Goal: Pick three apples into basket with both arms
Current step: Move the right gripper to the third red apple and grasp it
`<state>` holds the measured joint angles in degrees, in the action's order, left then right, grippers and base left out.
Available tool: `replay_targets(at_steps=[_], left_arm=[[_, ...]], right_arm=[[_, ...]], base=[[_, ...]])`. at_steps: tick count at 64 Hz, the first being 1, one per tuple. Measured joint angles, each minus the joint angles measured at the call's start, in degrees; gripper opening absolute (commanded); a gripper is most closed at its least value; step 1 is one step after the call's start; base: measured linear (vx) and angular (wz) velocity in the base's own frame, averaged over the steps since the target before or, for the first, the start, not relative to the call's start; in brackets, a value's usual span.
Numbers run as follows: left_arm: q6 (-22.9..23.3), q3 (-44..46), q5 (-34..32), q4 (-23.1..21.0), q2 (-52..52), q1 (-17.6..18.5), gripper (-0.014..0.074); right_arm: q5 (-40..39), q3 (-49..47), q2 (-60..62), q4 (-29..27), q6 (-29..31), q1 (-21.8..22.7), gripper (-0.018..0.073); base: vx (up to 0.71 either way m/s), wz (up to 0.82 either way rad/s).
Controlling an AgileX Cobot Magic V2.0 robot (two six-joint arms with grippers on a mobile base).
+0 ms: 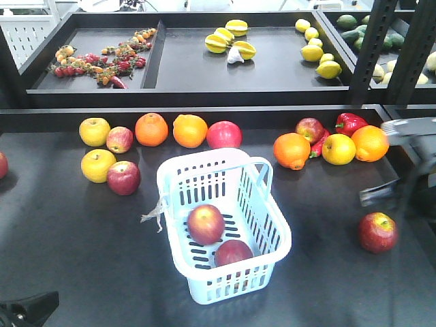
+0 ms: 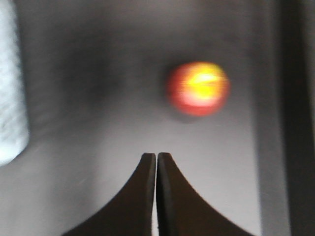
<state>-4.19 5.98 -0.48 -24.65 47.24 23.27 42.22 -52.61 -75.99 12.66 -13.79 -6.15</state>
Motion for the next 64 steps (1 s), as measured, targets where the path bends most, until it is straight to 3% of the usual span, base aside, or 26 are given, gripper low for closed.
replay_targets(at_steps=[8,13,19,26,30,38,53,64], left_arm=[[0.0,0.0,0.0,0.0,0.0,0.0,-0.0008],[0.0,0.0,0.0,0.0,0.0,0.0,-0.0008],[0.0,0.0,0.0,0.0,0.0,0.0,-0.0008],[0.0,0.0,0.0,0.0,0.0,0.0,-0.0008],[0.0,0.0,0.0,0.0,0.0,0.0,-0.0008],[0.0,0.0,0.0,0.0,0.0,0.0,-0.0008],[0.0,0.0,0.0,0.0,0.0,0.0,-0.0008],[0.0,0.0,0.0,0.0,0.0,0.0,-0.0008]], right_arm=[[-0.8,-1.0,-1.6,-10.7,11.3,9.2,0.0035],[-0.4,-2.3,-4.3,-20.4,21.8,14.1,0.01],[-0.1,-3.9,-8.6,-29.7,31.7,17.6,0.0246],[-0.4,-6.4,-14.1,-35.5,38.5,19.1,0.0465],[-0.9,-8.0,-17.4,-36.3,39.7,19.2,0.0596],[-1.7,-12.2,-23.7,-35.8,38.8,19.2,0.0729],[-1.5,-19.2,-34.0,-29.5,32.8,19.2,0.0704],[-1.1,-23.7,-39.5,-28.0,31.2,19.2,0.0676]], base=[[0.0,0.0],[0.0,0.0],[0.0,0.0],[0.0,0.0],[0.0,0.0],[0.0,0.0],[0.0,0.0],[0.0,0.0]])
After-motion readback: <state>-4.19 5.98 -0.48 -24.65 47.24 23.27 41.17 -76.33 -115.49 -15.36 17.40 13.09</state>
